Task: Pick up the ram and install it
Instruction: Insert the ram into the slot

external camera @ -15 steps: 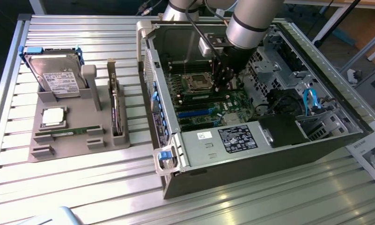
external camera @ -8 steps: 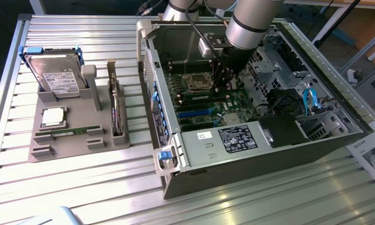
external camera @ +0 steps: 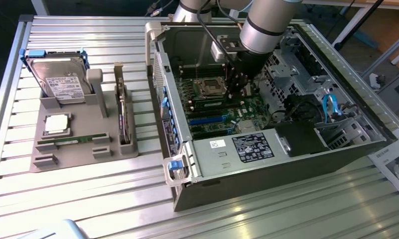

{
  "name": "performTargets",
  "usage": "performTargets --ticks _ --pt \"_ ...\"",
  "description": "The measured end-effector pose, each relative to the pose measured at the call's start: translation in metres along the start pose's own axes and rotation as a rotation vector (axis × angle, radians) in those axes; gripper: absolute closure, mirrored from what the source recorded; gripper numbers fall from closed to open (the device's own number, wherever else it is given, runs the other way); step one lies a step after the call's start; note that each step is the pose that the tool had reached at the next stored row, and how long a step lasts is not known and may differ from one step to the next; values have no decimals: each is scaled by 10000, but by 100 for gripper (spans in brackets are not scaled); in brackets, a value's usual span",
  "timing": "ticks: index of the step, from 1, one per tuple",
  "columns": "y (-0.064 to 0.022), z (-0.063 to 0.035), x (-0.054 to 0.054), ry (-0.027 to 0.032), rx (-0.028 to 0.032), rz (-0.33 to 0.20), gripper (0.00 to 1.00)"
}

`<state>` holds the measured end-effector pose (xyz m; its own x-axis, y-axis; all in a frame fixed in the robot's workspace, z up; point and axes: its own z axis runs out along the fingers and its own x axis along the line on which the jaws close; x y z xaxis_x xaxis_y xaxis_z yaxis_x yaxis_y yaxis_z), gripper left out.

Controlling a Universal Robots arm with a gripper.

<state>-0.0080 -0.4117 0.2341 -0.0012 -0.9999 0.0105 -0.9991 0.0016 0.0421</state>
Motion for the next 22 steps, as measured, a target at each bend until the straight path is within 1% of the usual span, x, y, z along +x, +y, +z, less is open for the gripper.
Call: performTargets --ticks 8,9,10,22 --pt "0 1 0 -1 0 1 88" --pt "0 1 0 -3 1 0 87" --pt "0 1 0 -3 1 0 81" --pt "0 1 0 -2 1 0 81"
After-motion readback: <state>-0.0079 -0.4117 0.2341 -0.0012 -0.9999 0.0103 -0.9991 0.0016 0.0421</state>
